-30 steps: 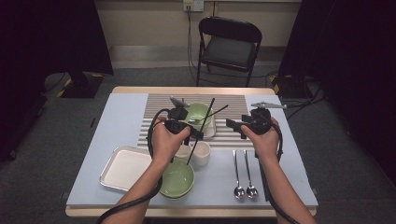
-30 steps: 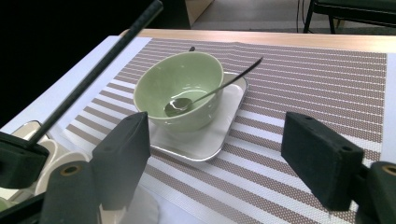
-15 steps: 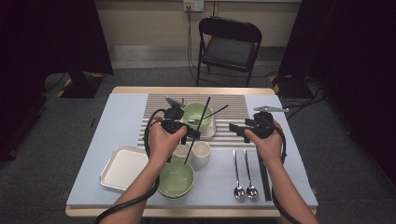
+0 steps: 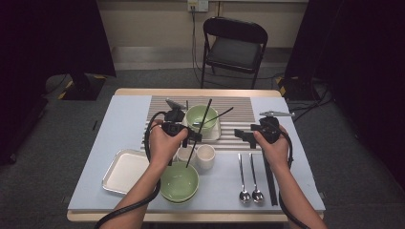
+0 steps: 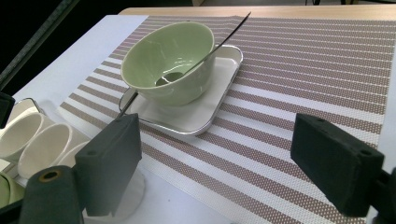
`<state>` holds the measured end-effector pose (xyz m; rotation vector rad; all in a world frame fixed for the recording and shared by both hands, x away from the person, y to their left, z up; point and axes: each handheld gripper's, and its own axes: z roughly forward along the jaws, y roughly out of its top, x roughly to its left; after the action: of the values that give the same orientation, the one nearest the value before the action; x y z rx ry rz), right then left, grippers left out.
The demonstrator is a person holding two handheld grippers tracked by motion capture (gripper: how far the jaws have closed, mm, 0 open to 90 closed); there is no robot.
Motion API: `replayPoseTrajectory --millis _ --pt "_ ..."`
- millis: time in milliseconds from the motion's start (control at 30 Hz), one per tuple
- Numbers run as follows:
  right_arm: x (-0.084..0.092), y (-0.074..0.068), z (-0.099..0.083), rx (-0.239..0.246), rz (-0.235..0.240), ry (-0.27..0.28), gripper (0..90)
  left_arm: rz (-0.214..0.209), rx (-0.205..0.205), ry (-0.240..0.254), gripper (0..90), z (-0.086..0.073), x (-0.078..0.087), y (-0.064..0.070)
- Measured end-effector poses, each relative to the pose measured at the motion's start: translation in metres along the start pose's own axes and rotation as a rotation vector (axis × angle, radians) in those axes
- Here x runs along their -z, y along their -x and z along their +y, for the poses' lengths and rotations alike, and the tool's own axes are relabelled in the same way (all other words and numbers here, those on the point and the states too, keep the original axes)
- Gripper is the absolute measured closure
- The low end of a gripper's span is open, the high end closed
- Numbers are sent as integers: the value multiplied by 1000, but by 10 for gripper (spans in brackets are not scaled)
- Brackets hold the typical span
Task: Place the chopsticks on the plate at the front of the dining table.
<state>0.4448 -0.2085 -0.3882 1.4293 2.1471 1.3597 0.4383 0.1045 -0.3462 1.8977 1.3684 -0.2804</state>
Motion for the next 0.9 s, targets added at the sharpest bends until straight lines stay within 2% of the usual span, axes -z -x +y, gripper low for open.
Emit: replayPoseTrajectory --millis 67,100,233,500,900 --pt "-1 1 1 -13 6 5 158 4 14 7 861 0 1 0" --pt "-1 2 1 -9 8 5 158 13 4 6 861 0 2 -2" --pt "-3 5 2 -16 17 -2 159 15 8 10 861 2 4 -5" --pt "-2 14 5 16 5 -9 158 19 12 17 861 6 4 -7" --pt "1 29 -10 11 -9 -30 158 30 22 25 861 8 6 -9"
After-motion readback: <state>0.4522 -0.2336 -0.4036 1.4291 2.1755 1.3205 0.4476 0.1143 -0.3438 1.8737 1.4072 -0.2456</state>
